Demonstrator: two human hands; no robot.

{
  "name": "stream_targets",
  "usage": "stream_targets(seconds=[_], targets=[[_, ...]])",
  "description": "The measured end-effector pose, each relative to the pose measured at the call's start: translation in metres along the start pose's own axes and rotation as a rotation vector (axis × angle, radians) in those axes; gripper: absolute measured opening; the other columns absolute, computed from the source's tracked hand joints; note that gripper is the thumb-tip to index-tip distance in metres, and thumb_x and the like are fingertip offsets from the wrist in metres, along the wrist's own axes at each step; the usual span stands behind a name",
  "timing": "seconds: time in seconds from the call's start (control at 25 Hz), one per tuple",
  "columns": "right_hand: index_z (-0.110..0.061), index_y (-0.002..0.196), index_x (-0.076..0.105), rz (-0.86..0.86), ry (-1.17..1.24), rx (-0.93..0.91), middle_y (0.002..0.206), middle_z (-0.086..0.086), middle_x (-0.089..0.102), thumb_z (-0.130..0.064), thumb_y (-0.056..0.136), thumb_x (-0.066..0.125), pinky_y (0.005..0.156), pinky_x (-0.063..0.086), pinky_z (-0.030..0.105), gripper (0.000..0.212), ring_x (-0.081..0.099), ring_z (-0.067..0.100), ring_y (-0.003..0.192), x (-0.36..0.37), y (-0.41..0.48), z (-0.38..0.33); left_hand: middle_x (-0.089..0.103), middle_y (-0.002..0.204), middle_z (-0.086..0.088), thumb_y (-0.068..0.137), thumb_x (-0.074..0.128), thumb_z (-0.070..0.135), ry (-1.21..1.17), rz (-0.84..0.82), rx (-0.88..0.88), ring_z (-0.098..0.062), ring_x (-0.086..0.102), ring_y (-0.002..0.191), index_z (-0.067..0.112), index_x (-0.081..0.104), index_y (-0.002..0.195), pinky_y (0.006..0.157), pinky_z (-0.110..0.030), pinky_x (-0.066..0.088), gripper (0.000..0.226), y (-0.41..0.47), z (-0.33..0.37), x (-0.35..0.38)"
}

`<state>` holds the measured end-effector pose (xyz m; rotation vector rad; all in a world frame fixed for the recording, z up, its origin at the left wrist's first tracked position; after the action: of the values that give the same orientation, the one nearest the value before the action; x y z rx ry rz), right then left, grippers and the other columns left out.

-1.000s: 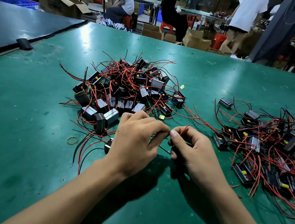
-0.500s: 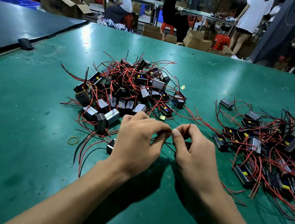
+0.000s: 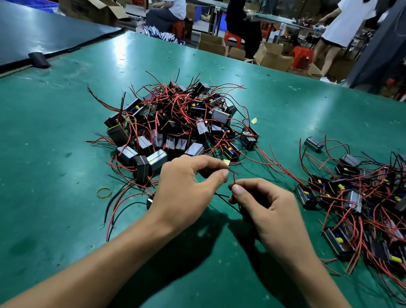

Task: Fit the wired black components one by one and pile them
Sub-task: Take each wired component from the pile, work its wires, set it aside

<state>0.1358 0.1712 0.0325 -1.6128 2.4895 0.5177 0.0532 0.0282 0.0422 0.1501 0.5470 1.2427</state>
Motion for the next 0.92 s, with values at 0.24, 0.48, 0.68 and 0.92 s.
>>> stream_targets(seconds=[0.24, 0.48, 0.68, 0.92], targets=[[-0.019, 0.088, 0.077, 0.011, -0.002, 0.001, 0.071, -0.004, 0.073, -0.017, 0.091, 0.07, 0.06, 0.042, 0.008, 0.007, 0.057, -0.005, 0.059, 0.002, 0.0, -0.002, 0.073, 0.076, 0.01, 0.084, 0.075, 0.018, -0.11, -0.061, -0.069, 0.008, 0.051, 0.052, 0.019, 0.078, 0.089, 0.057, -0.006, 0.036, 0.006, 0.0, 0.001, 0.0], [-0.02, 0.087, 0.077, 0.011, -0.018, 0.017, 0.076, 0.001, 0.075, -0.018, 0.091, 0.071, 0.066, 0.047, 0.015, 0.007, 0.064, 0.003, 0.068, 0.0, -0.001, -0.005, 0.07, 0.073, 0.009, 0.084, 0.075, 0.015, -0.161, -0.096, -0.068, 0.009, 0.049, 0.048, 0.014, 0.077, 0.089, 0.053, -0.004, 0.035, 0.006, -0.001, 0.004, -0.002], [-0.022, 0.088, 0.077, 0.01, -0.03, 0.002, 0.072, -0.007, 0.074, -0.018, 0.09, 0.071, 0.059, 0.044, 0.011, 0.007, 0.061, -0.001, 0.06, 0.0, -0.003, -0.008, 0.07, 0.078, 0.014, 0.084, 0.074, 0.021, -0.029, -0.075, -0.007, 0.005, 0.058, 0.073, 0.021, 0.077, 0.087, 0.067, -0.008, 0.039, 0.004, -0.001, 0.004, -0.003], [-0.024, 0.095, 0.077, 0.176, -0.128, -0.202, 0.076, -0.018, 0.07, -0.02, 0.088, 0.075, 0.057, 0.039, 0.013, 0.009, 0.051, 0.003, 0.053, 0.0, -0.003, -0.011, 0.059, 0.079, 0.025, 0.084, 0.075, 0.026, 0.207, -0.082, 0.227, -0.009, 0.058, 0.089, 0.023, 0.076, 0.096, 0.086, -0.042, 0.047, 0.012, -0.003, 0.003, -0.005]])
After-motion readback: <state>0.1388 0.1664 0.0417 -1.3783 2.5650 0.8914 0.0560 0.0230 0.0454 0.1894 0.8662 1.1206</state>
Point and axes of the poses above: each hand's wrist, its own y-axis towards the middle knuckle, its own x-axis out of the palm, z = x × y, the point moved 1 cm from there along y, towards the middle knuckle
